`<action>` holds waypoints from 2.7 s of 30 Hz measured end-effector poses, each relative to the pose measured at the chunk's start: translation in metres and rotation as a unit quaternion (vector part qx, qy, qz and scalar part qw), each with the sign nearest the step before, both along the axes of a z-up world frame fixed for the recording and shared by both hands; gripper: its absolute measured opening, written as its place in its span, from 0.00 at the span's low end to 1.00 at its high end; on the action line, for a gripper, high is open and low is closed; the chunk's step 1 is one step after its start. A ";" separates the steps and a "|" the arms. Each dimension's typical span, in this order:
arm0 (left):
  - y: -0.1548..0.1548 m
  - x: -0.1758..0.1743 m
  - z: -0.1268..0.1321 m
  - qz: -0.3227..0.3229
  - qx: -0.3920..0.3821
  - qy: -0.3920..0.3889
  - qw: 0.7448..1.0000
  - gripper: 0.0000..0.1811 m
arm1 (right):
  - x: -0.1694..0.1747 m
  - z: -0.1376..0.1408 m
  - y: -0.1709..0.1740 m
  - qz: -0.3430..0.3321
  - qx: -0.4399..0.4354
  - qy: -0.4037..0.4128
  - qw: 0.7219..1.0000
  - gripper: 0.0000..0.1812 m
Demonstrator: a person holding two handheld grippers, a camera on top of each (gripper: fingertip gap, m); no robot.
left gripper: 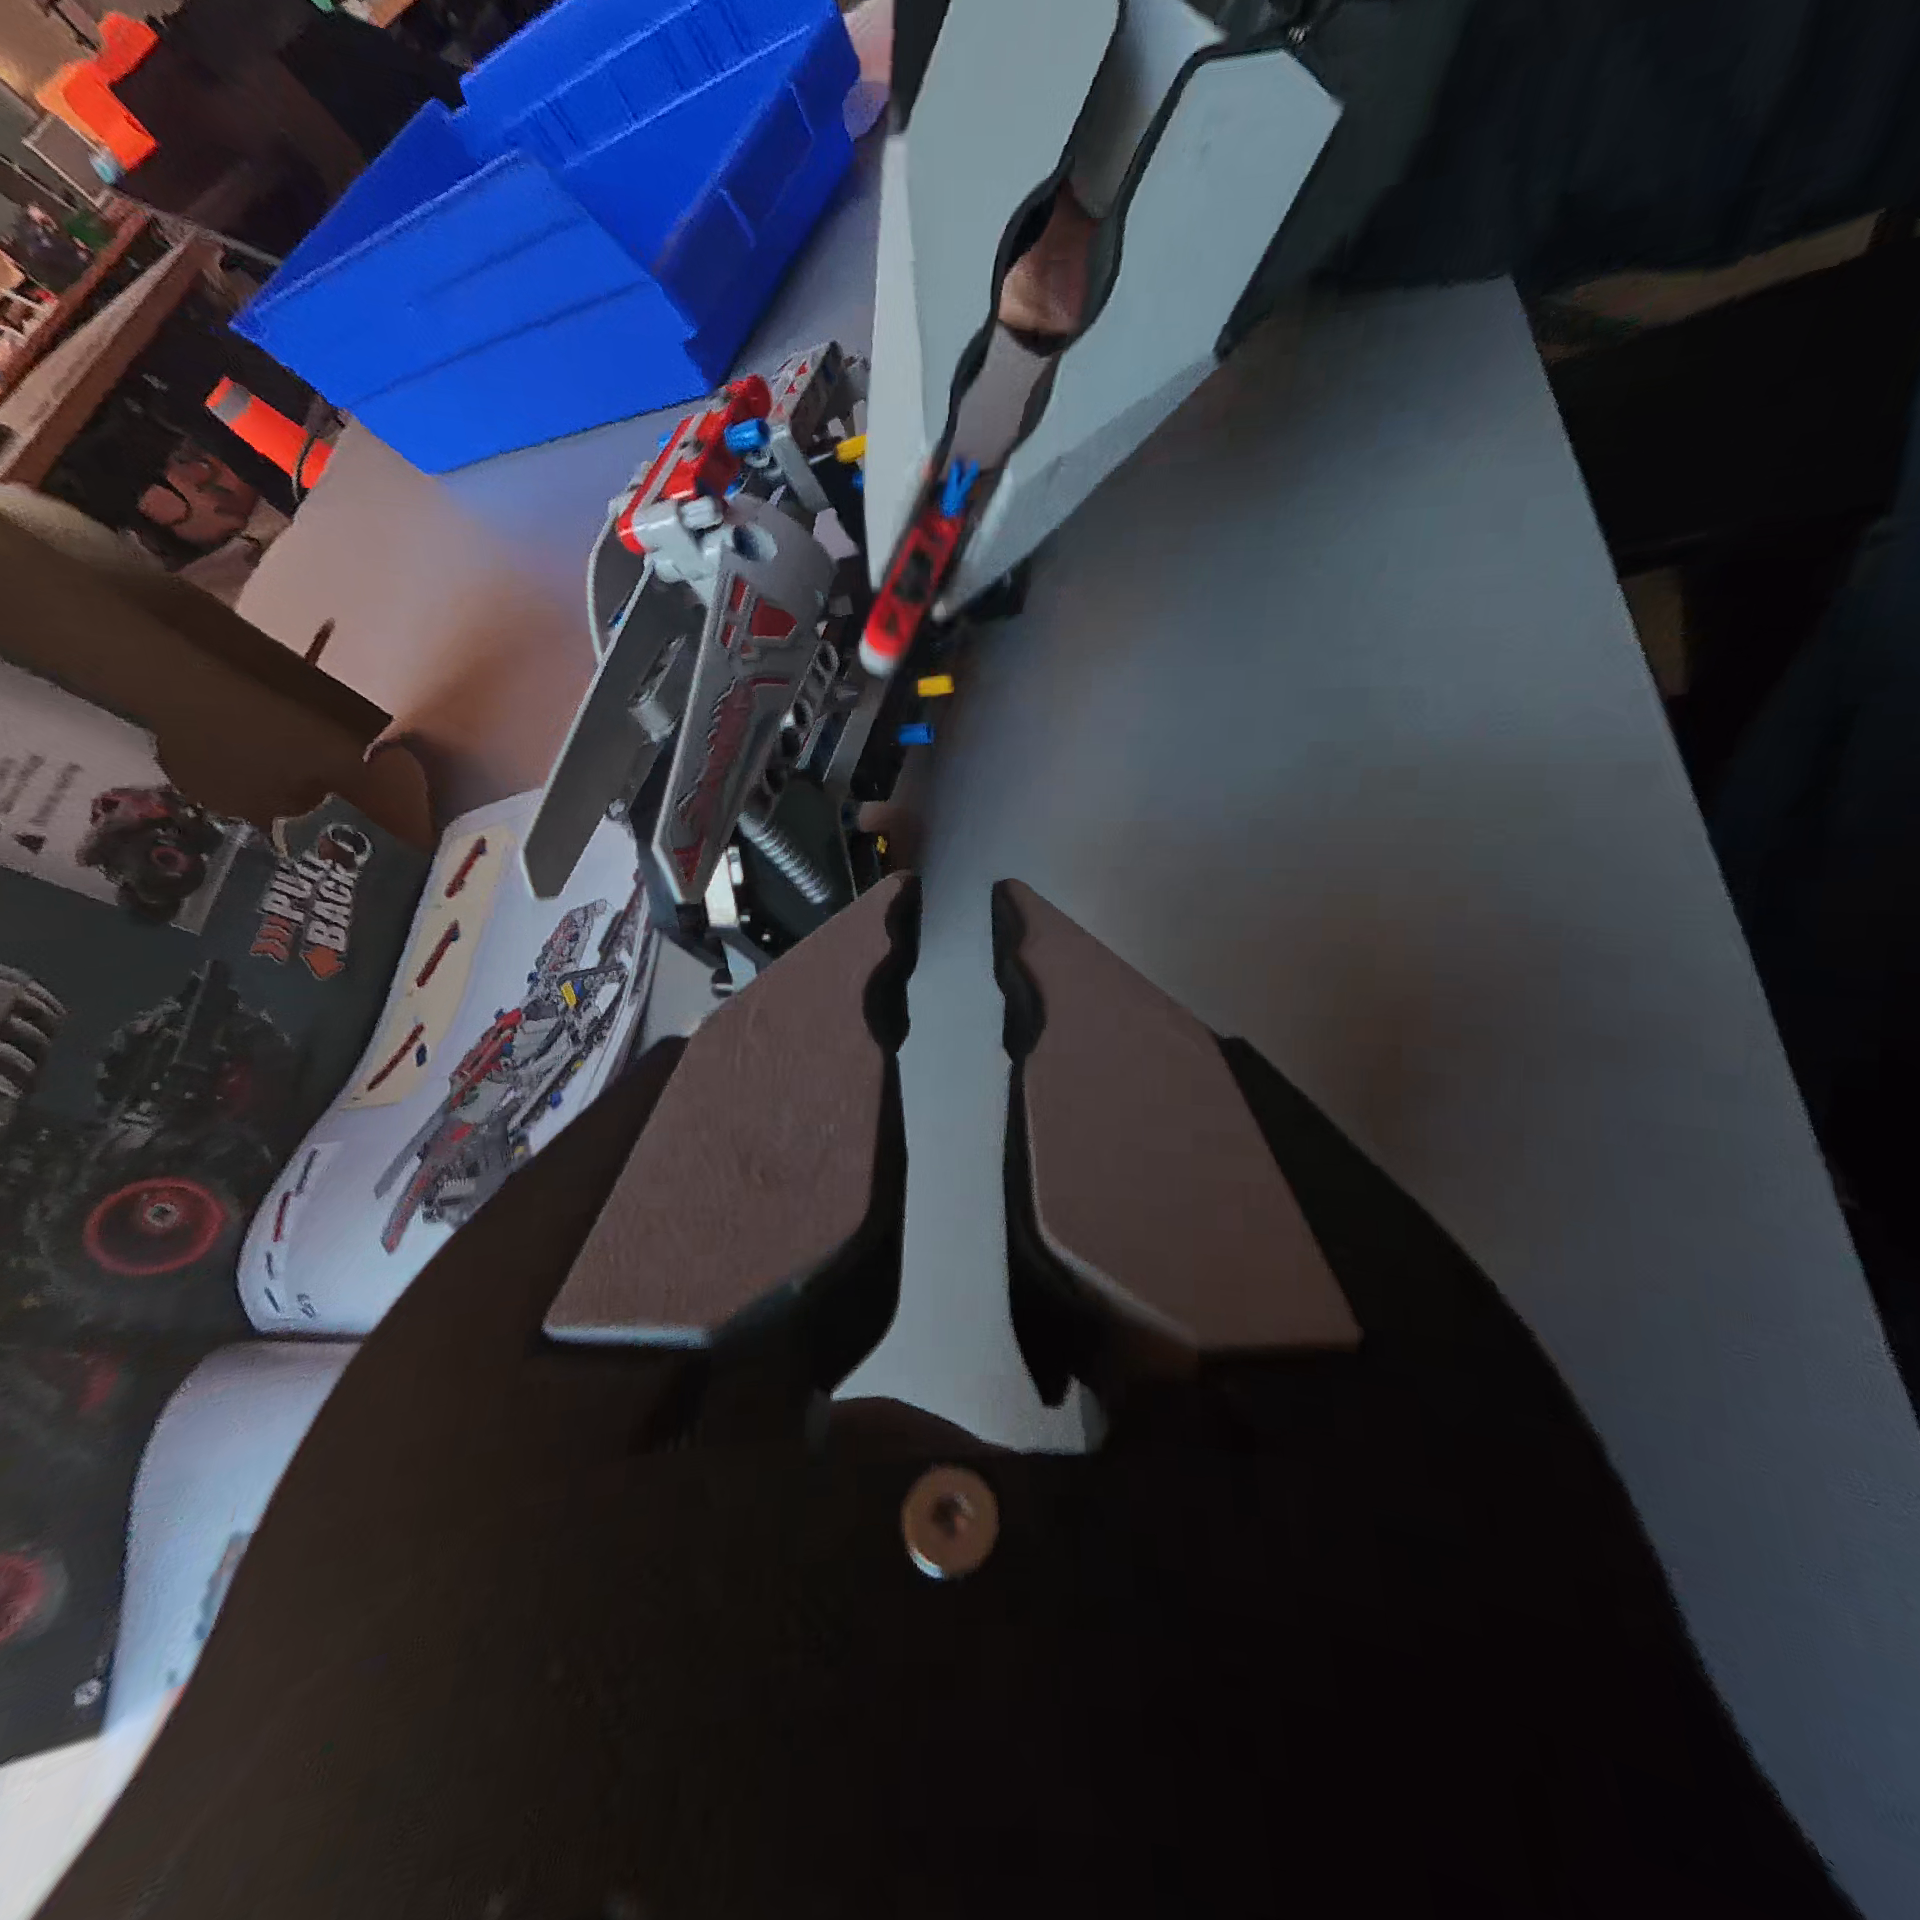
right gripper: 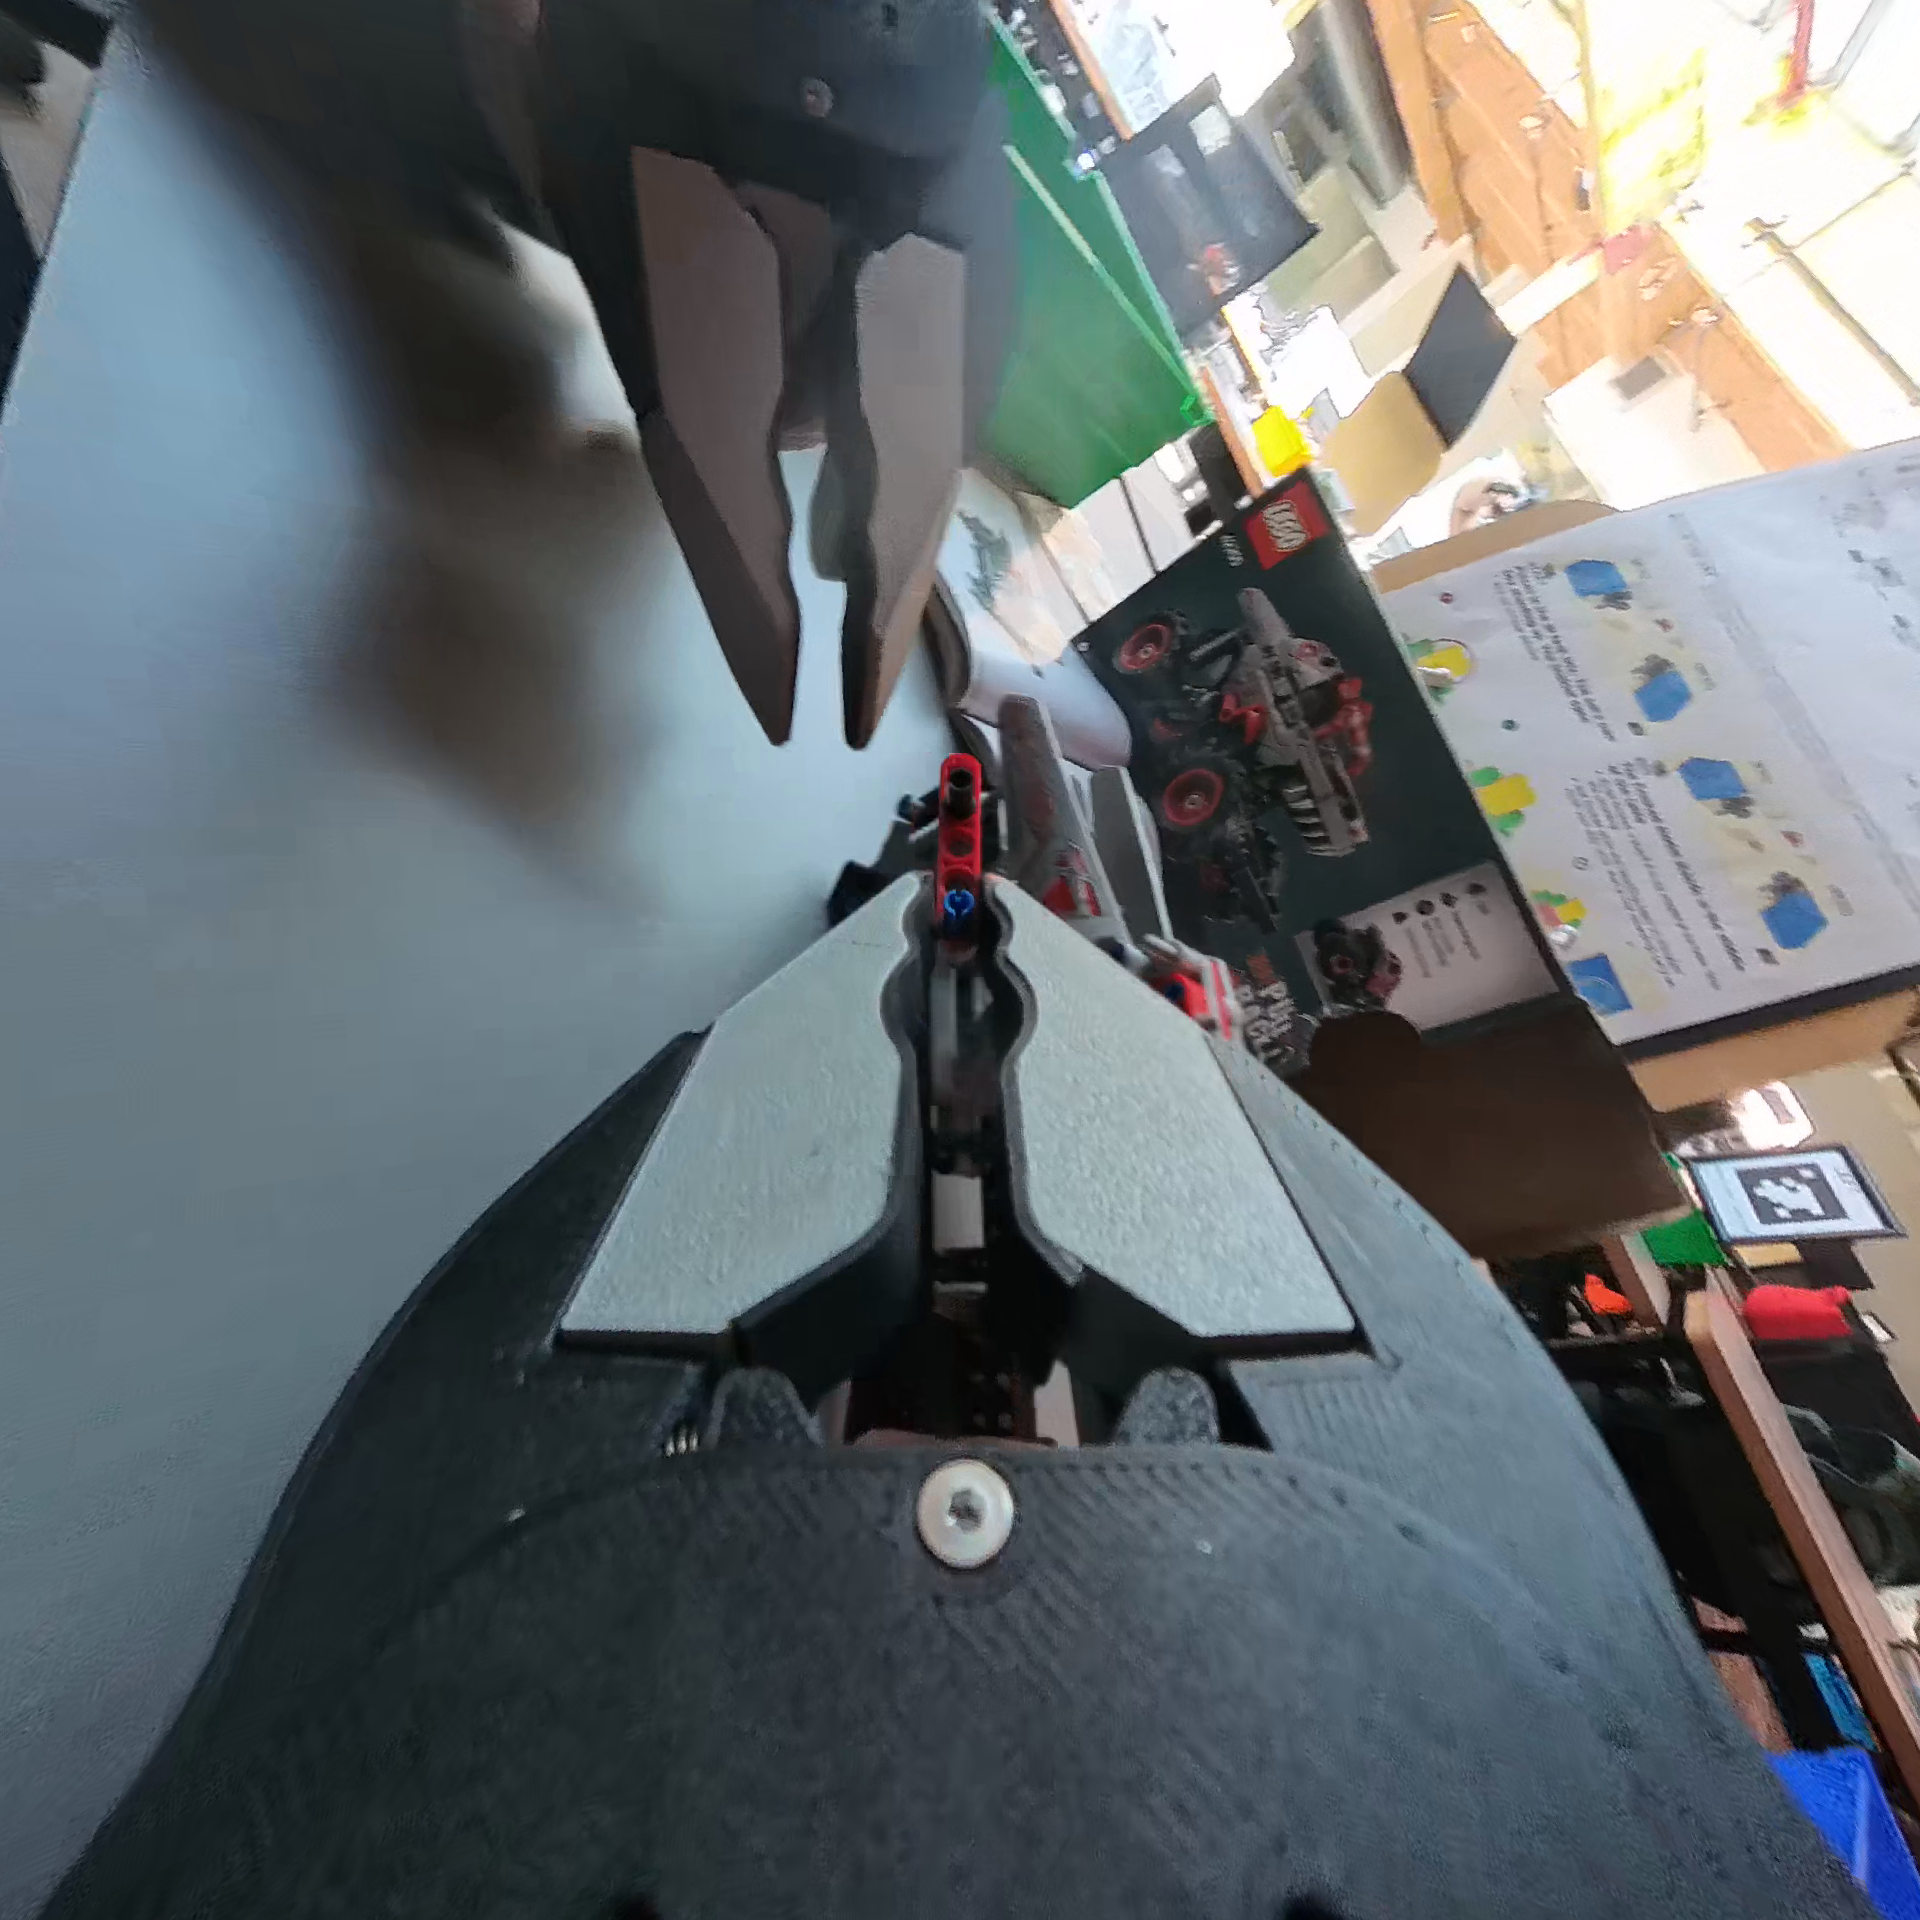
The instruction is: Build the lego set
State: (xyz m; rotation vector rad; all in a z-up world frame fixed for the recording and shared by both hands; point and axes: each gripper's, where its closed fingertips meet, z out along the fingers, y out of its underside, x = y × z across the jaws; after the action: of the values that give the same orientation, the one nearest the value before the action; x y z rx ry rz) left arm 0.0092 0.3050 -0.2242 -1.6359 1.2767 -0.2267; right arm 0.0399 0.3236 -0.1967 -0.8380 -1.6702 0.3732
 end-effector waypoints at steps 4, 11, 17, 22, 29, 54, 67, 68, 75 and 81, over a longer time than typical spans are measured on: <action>0.003 -0.018 -0.003 0.019 -0.040 -0.036 0.998 0.07 | 0.013 0.017 0.009 -0.014 -0.017 0.042 0.999 0.03; 0.010 -0.042 0.008 0.041 -0.075 -0.103 0.991 0.07 | 0.045 0.063 0.026 -0.016 -0.096 0.156 0.983 0.02; 0.015 -0.051 0.013 0.049 -0.106 -0.143 0.983 0.08 | 0.069 0.083 0.052 -0.038 -0.168 0.225 0.959 0.02; 0.017 -0.054 0.016 0.042 -0.132 -0.176 0.974 0.10 | 0.067 0.079 0.060 -0.051 -0.174 0.218 0.959 0.02; 0.013 -0.065 0.016 0.049 -0.122 -0.169 0.977 0.10 | 0.059 0.066 0.062 -0.060 -0.167 0.188 0.966 0.02; 0.010 -0.067 0.012 0.052 -0.109 -0.146 0.982 0.10 | 0.056 0.058 0.065 -0.066 -0.163 0.169 0.970 0.03; -0.016 -0.075 0.010 0.026 -0.092 -0.118 0.988 0.10 | 0.058 0.050 0.083 -0.109 -0.163 0.160 0.968 0.02; -0.019 -0.077 0.010 0.023 -0.091 -0.117 0.989 0.10 | 0.058 0.051 0.083 -0.109 -0.166 0.163 0.966 0.02; -0.034 -0.099 0.010 0.017 -0.079 -0.109 0.991 0.09 | 0.026 0.071 0.058 -0.077 -0.147 0.158 0.973 0.02; -0.044 -0.112 0.009 0.013 -0.079 -0.106 0.991 0.09 | -0.011 0.099 0.042 -0.047 -0.096 0.132 0.985 0.02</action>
State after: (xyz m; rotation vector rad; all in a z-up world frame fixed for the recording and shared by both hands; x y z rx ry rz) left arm -0.1031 0.2611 -0.2148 -1.7102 1.0977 -0.4845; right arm 0.0293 0.3657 -0.0981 -0.9620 -1.3592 0.5620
